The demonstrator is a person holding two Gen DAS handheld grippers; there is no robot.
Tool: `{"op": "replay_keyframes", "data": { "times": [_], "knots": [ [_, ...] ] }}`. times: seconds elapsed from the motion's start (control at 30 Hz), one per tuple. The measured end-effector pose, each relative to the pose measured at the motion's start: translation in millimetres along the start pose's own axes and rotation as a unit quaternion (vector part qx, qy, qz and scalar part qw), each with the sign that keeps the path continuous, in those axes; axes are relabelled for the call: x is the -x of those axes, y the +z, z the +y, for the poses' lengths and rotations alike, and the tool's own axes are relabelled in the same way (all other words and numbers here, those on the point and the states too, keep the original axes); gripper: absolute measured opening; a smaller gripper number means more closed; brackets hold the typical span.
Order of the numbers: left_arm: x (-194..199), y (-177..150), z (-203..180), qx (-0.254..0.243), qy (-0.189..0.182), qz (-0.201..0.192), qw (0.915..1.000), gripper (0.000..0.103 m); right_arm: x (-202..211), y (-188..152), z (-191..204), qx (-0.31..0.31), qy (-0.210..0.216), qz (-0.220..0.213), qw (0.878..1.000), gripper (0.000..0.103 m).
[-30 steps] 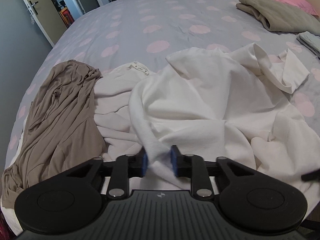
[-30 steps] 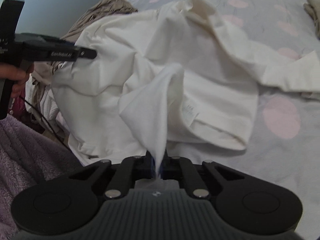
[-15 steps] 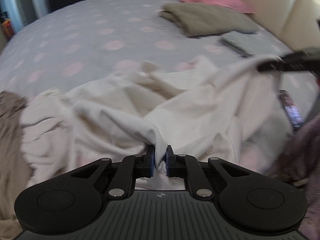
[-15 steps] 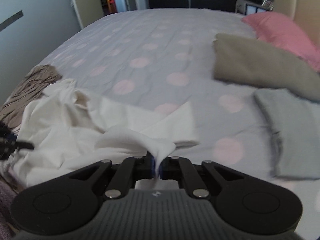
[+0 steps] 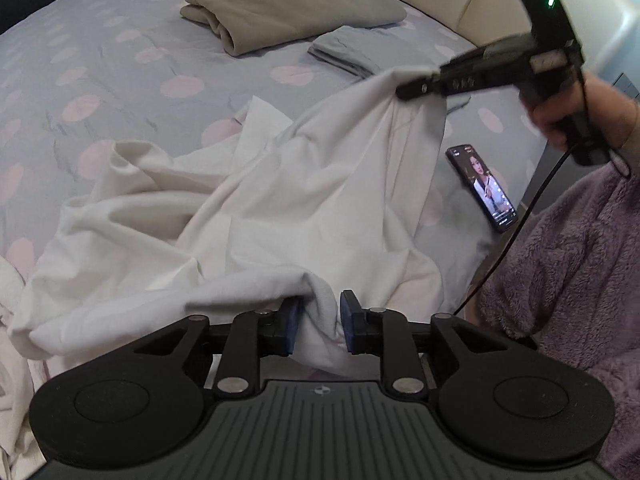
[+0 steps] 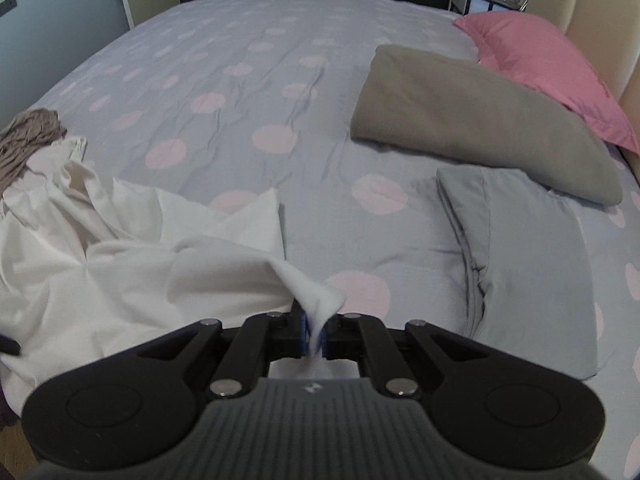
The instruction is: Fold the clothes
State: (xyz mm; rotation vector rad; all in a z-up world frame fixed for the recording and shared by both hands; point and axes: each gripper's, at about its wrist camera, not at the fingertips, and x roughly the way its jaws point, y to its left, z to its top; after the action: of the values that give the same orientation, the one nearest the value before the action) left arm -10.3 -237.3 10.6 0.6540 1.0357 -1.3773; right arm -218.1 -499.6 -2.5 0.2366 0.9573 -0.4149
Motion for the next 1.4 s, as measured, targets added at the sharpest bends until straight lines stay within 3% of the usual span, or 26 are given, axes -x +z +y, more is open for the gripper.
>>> {"op": "replay_keyframes", "data": {
  "times": [0.2, 0.43, 0.57, 0.63, 0.97, 1.07, 1.17, 1.3, 1.4],
  "knots": [
    [6.1, 24.0, 14.9, -0.004, -0.014, 0.002, 0.9999, 0.023, -15.0, -2.0, -3.5, -0.001, 0.007, 0.024, 1.0, 0.013],
    [4.0, 37.9, 16.4, -0.049, -0.056, 0.041, 0.9964, 0.03, -32.9, -1.9, 4.5, 0.015, 0.009, 0.05, 0.999, 0.014],
    [15.4, 44.6, 23.6, -0.059, -0.066, 0.021, 0.9959, 0.033, -44.2, -2.1, 9.5, 0.031, 0.007, 0.066, 0.997, 0.014],
    [20.8, 47.5, 30.5, -0.049, -0.073, 0.009, 0.996, 0.046, -48.7, -2.1, 10.2, 0.033, 0.01, 0.072, 0.997, 0.014],
    [46.0, 55.0, 47.6, -0.045, -0.054, -0.03, 0.9971, 0.048, -53.7, -2.1, 6.0, 0.026, 0.022, 0.078, 0.996, 0.015],
    [43.6, 58.1, 55.8, -0.037, -0.024, -0.042, 0.9981, 0.052, -54.5, -3.7, 4.0, 0.021, 0.024, 0.079, 0.996, 0.015],
    [23.3, 60.0, 62.1, -0.046, 0.036, -0.033, 0.9977, 0.052, -55.4, -5.3, 2.6, 0.017, 0.026, 0.082, 0.996, 0.015],
    [-6.7, 60.2, 69.8, -0.067, 0.11, -0.015, 0.9915, 0.054, -56.4, -6.7, 1.7, 0.015, 0.028, 0.084, 0.996, 0.017],
    [-29.1, 59.0, 76.5, -0.082, 0.142, -0.001, 0.9864, 0.057, -57.7, -7.4, 0.1, 0.012, 0.03, 0.085, 0.996, 0.024]
  ]
}}
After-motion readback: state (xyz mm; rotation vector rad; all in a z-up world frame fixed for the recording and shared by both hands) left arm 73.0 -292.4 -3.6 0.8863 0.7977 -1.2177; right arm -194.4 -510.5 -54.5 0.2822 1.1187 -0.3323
